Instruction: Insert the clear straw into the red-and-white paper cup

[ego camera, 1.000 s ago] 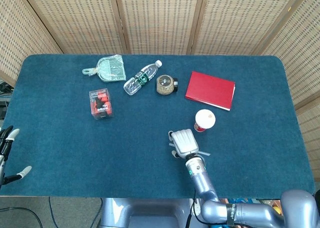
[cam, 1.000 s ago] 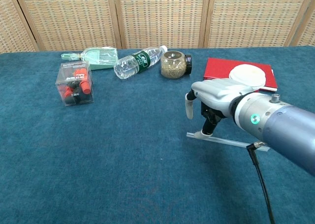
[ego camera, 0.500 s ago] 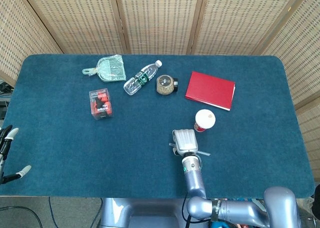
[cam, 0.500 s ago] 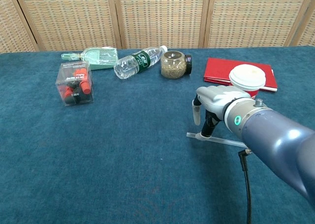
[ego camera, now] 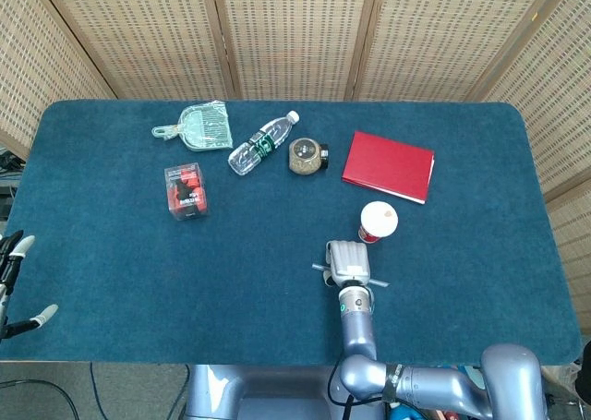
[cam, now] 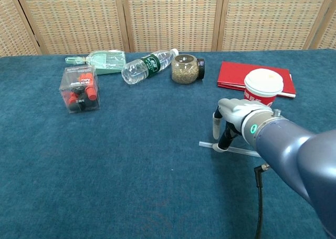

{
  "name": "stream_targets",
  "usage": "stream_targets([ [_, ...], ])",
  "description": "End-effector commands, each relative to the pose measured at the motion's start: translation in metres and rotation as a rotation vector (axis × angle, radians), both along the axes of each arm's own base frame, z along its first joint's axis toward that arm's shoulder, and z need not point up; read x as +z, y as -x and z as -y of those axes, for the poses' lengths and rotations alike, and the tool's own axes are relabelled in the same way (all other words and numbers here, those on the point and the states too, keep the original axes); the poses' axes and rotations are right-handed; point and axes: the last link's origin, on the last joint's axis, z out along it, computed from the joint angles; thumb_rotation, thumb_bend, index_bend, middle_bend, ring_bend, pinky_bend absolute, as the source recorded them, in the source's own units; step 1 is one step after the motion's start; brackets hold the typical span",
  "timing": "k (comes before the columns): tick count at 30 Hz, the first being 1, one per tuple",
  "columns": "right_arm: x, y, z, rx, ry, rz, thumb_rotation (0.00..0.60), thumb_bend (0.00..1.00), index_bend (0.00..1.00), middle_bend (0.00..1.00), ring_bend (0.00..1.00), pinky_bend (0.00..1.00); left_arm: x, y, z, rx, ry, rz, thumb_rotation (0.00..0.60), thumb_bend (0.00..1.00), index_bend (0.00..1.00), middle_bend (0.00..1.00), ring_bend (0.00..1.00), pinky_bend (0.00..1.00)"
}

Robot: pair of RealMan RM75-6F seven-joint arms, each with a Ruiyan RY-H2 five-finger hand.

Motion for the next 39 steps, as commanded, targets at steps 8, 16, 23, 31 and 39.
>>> stream_targets([
  [8, -0.007, 0.004, -0.004, 0.018, -0.002, -0.001, 0.6, 0.38, 0.55, 1.0, 0.95, 1.0, 0.0, 0.0, 0.0, -0.005, -0.003, 0.002, 0.6, 0.16, 0.0, 0.0, 0.0, 0.0],
  [16, -0.01, 0.011, -0.002, 0.022, 0.006, -0.011, 0.6, 0.4, 0.56, 1.0, 0.95, 1.0, 0.0, 0.0, -0.001, -0.005, -0.005, 0.006, 0.6, 0.17, 0.0, 0.0, 0.0, 0.0],
  [23, -0.011, 0.012, -0.003, 0.046, 0.002, -0.011, 0.6, 0.45, 0.59, 1.0, 0.95, 1.0, 0.001, 0.0, 0.0, -0.007, -0.006, 0.01, 0.6, 0.16, 0.0, 0.0, 0.0, 0.0],
  [31, -0.012, 0.013, -0.007, 0.079, -0.007, -0.012, 0.6, 0.56, 0.69, 1.0, 0.95, 1.0, 0.0, 0.001, -0.001, -0.004, -0.008, 0.009, 0.6, 0.17, 0.0, 0.0, 0.0, 0.0],
  [39, 0.011, 0.0, -0.017, 0.204, -0.008, 0.124, 0.6, 0.58, 0.72, 1.0, 0.95, 1.0, 0.002, 0.002, -0.002, 0.0, -0.007, 0.018, 0.6, 0.17, 0.0, 0.0, 0.0, 0.0],
])
